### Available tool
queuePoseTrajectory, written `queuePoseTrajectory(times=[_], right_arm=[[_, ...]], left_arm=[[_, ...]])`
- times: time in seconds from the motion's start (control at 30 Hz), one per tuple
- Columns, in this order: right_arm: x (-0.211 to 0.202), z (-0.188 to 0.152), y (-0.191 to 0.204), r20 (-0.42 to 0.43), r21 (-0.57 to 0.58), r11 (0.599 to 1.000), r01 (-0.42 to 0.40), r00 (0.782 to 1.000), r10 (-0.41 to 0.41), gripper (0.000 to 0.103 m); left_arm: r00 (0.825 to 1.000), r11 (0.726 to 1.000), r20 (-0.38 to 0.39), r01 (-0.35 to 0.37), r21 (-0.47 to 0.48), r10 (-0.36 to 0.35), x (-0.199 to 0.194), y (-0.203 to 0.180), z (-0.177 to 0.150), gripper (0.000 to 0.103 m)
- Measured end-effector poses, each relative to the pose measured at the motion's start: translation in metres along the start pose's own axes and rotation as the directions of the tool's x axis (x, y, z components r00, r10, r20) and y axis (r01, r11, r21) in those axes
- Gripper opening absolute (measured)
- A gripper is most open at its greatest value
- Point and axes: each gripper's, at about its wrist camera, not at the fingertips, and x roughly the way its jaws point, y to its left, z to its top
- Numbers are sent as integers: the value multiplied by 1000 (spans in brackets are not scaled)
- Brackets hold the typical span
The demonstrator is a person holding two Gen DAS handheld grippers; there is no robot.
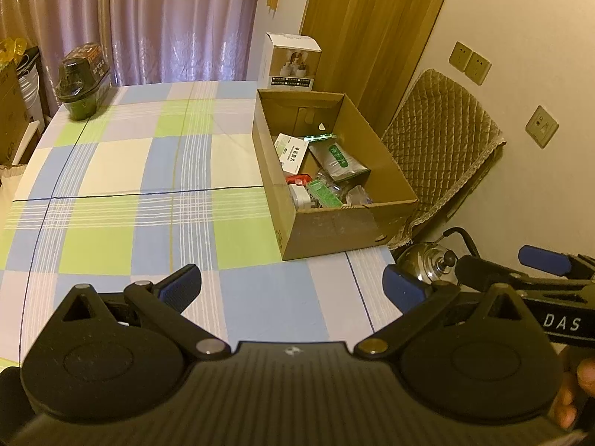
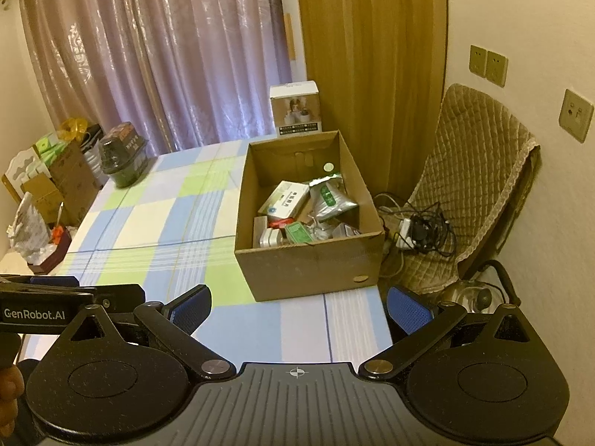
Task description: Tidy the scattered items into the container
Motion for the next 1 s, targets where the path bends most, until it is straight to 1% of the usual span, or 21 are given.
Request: queuePoseTrajectory(times=[0.47, 1.0], right_arm=[[3, 0, -4, -5, 20, 1000, 1, 1000, -1, 103], [6, -3, -3, -15, 16, 1000, 3, 1000, -3, 103]], left_arm=[[1000, 1000, -15, -4, 5, 4, 7, -2, -6, 102], [1000, 1000, -20, -8, -3, 8, 13, 0, -7, 102]])
